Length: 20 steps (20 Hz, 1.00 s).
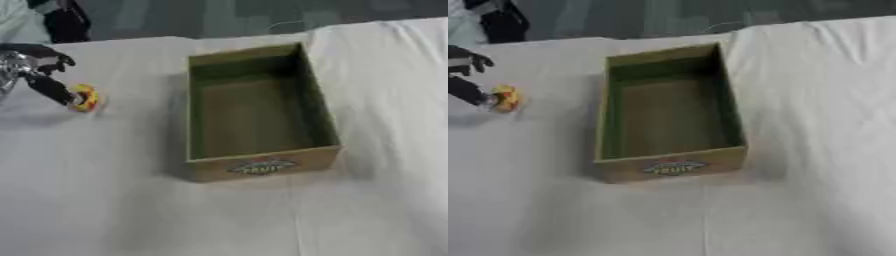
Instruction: Pick up objects on the table and place them in the box.
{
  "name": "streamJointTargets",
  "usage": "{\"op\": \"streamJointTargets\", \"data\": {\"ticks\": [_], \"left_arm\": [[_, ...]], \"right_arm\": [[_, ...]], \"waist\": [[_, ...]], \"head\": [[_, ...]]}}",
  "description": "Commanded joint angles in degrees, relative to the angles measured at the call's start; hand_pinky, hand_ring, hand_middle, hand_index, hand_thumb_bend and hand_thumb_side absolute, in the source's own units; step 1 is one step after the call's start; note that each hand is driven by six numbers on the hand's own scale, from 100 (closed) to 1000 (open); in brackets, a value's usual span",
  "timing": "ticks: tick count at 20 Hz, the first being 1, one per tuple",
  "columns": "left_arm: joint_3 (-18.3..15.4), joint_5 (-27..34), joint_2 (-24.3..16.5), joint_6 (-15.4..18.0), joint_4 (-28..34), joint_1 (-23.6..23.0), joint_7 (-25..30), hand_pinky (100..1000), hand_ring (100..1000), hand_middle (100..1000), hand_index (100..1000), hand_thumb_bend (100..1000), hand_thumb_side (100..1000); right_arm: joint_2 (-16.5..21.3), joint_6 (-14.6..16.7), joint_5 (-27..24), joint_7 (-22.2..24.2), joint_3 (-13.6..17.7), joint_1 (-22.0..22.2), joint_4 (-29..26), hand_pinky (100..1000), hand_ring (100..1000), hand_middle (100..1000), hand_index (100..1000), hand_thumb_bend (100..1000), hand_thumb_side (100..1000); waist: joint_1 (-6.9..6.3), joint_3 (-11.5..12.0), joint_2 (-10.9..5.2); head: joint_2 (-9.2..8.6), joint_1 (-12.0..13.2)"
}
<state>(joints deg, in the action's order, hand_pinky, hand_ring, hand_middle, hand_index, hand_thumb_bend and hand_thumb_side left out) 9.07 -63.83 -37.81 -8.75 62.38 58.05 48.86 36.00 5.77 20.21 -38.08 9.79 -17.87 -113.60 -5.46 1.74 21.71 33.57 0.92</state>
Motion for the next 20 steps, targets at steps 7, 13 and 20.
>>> {"op": "streamJointTargets", "data": {"ticks": [7, 13, 20], "left_arm": [[-1.3, -3.6, -1.5, 0.3, 0.0, 0.8, -0.2, 683, 854, 861, 1000, 336, 538], [-1.3, -2.6, -0.8, 0.5, -0.6, 0.8, -2.3, 676, 844, 849, 1000, 349, 550], [-1.2, -2.8, -0.3, -0.7, -1.4, 0.9, -5.3, 672, 838, 843, 1000, 338, 558]], "right_arm": [[1.9, 0.2, -0.1, -0.2, 0.2, -0.7, -1.0, 720, 741, 750, 845, 100, 782], [1.8, 0.2, 0.0, -0.3, 0.1, -0.8, -1.0, 720, 742, 750, 845, 100, 783], [1.8, 0.3, 0.0, -0.2, 0.1, -0.9, -1.0, 721, 743, 751, 845, 100, 785]], "waist": [[0.06, -0.3, -0.34], [0.11, -0.5, 0.12], [0.03, -0.7, 0.4]], "head": [[-0.88, 0.4], [-1.04, 0.6], [-1.38, 0.7]]}}
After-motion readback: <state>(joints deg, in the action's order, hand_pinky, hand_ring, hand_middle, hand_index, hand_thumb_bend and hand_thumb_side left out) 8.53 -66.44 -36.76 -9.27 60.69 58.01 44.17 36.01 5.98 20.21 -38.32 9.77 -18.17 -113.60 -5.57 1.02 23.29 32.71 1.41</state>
